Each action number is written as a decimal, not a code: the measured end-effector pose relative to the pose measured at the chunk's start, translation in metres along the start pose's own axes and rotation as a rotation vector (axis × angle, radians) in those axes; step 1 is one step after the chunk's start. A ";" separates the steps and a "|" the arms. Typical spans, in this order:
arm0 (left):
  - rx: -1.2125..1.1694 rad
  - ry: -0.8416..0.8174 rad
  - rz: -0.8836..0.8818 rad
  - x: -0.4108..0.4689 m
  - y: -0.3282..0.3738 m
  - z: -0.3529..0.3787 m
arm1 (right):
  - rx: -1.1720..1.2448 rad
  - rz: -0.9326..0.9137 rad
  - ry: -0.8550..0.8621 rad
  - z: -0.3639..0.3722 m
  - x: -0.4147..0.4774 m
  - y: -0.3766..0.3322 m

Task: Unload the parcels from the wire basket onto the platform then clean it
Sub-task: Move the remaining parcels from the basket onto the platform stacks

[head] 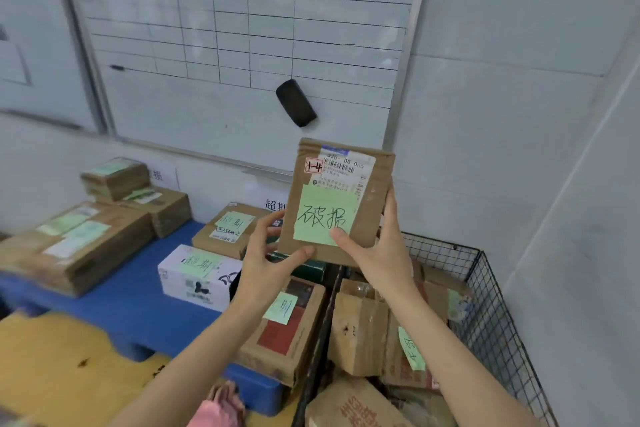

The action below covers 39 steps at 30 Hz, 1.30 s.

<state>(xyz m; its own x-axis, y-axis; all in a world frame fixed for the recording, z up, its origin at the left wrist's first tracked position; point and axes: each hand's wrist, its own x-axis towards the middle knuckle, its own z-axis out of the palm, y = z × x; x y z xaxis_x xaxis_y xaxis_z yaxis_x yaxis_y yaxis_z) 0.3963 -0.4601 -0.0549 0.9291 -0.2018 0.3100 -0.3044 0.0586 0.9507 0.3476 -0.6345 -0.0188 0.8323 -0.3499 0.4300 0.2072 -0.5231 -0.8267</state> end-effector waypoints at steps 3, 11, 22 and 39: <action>0.047 0.036 -0.008 -0.008 0.003 -0.027 | 0.016 0.013 -0.066 0.020 0.001 -0.008; 0.021 0.183 -0.050 -0.017 0.018 -0.102 | -0.013 -0.070 -0.248 0.088 0.003 -0.054; 0.024 0.311 -0.023 -0.032 0.025 -0.277 | 0.083 -0.111 -0.368 0.233 -0.020 -0.140; 0.119 0.397 -0.009 -0.046 0.023 -0.507 | 0.183 -0.132 -0.397 0.448 -0.056 -0.223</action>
<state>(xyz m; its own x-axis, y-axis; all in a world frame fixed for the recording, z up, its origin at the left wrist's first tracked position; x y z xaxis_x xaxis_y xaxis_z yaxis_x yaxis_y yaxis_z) 0.4530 0.0466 -0.0443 0.9335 0.1927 0.3024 -0.2964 -0.0600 0.9532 0.4858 -0.1500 -0.0213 0.9178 0.0544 0.3932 0.3827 -0.3844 -0.8401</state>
